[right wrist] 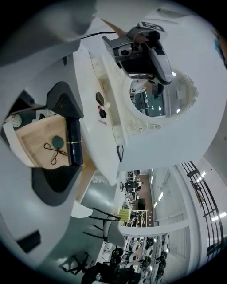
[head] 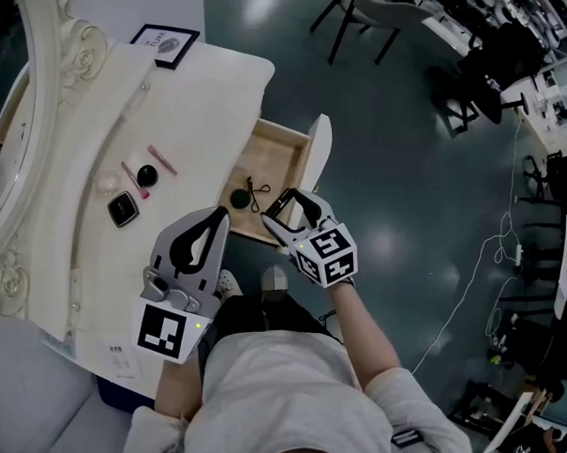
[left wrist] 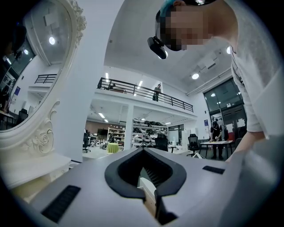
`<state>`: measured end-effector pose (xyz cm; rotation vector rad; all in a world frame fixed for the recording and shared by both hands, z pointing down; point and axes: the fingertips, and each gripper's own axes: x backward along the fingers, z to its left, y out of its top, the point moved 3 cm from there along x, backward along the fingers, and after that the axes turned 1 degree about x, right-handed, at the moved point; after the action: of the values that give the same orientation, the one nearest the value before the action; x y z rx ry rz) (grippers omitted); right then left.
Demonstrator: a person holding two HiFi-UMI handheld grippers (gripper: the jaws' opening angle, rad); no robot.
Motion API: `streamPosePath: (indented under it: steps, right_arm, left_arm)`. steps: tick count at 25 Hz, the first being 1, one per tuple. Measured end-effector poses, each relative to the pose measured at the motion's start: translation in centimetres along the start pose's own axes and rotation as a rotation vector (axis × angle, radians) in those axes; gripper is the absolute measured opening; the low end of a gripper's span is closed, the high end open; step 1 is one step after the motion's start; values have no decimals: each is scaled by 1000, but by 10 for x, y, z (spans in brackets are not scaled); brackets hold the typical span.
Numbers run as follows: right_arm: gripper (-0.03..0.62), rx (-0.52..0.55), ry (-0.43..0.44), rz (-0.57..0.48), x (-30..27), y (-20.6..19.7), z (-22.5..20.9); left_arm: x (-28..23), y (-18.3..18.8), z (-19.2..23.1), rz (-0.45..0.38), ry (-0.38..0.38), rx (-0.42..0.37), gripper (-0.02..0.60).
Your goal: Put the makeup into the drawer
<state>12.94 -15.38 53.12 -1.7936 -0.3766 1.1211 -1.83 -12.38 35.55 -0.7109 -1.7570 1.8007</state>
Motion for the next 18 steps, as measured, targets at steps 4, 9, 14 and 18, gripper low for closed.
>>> streamPosePath:
  steps: [4, 9, 14, 18]
  right_arm:
    - [314, 31, 6, 67, -14, -13, -4]
    - [314, 96, 25, 170, -34, -30, -9]
    - [314, 160, 54, 256, -51, -44, -13]
    - [314, 207, 75, 318, -65, -53, -17]
  left_arm:
    - [1, -3, 4, 7, 4, 0, 12]
    - [2, -7, 9, 11, 15, 7, 12]
    - [1, -10, 12, 12, 18, 4, 12]
    - [1, -10, 15, 7, 24, -4, 12]
